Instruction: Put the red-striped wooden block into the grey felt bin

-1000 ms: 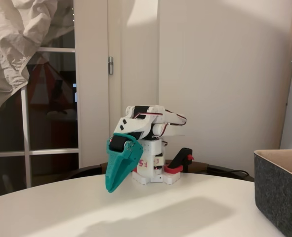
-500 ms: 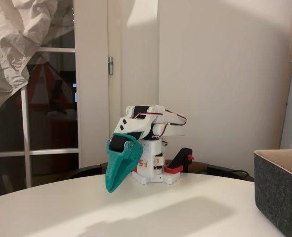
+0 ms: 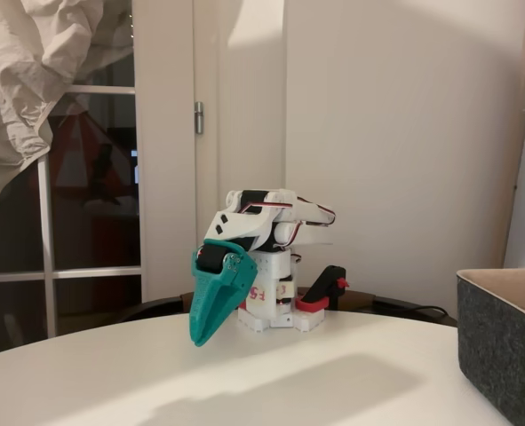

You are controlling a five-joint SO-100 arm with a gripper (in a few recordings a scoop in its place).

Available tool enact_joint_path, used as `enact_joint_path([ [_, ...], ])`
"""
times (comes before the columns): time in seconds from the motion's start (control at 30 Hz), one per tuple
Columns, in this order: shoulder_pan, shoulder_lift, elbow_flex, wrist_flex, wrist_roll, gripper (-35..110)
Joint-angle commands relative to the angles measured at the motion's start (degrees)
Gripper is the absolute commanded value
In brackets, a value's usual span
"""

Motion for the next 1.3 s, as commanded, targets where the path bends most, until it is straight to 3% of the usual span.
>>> enact_joint_path([
  [0.0, 1.41, 2.02, 0.53, 0.35, 0.35, 0],
  [1.27, 1.41, 2.02, 0.53, 0.35, 0.35, 0],
])
